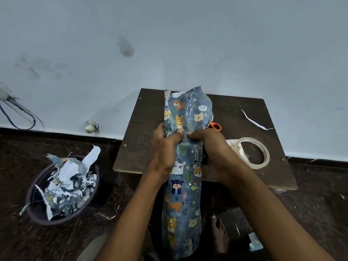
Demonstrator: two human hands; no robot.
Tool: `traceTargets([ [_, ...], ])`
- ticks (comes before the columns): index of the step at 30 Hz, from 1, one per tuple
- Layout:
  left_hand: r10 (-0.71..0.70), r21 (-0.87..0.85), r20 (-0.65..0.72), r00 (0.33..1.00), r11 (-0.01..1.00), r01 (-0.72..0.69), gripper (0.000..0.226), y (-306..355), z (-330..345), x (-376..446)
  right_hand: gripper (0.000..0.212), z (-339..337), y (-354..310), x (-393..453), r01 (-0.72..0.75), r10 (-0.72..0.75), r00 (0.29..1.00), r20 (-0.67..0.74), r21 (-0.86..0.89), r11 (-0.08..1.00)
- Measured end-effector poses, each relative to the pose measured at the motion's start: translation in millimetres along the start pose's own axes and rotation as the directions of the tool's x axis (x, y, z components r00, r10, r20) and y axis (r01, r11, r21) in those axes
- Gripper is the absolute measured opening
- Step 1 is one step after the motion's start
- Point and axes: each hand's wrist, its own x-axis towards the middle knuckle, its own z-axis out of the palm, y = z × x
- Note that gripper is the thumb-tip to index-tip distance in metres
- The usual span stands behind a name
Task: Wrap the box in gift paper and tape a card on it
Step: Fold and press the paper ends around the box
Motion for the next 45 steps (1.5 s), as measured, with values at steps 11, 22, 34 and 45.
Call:
traceTargets([
  [11, 0.06, 0.114, -0.083, 0.995, 0.992, -0.05, 0.027, 5, -6, -4, 0.028, 10, 12, -1, 0.141, -0.142, 0.984, -0.112, -0.015, 0.99],
  [22, 0.109, 0.131, -0.092, 0.99, 0.987, -0.096, 0.007, 9, -9, -4, 0.031, 12, 10, -7, 0.221, -0.221, 0.965, -0.138, -0.014, 0.975],
  [34, 0.003, -0.011, -0.156, 0.988, 1.0, -0.004, 0.011, 13, -10, 0, 0.037, 6, 12, 1, 0.198, -0.203, 0.966, -0.157, -0.049, 0.979],
  [45, 0.059, -0.087, -0.165, 0.985, 0.993, -0.074, 0.008, 9, -7, 3, 0.032, 3, 10, -5, 0.359, -0.665, 0.703, -0.254, -0.68, 0.639],
])
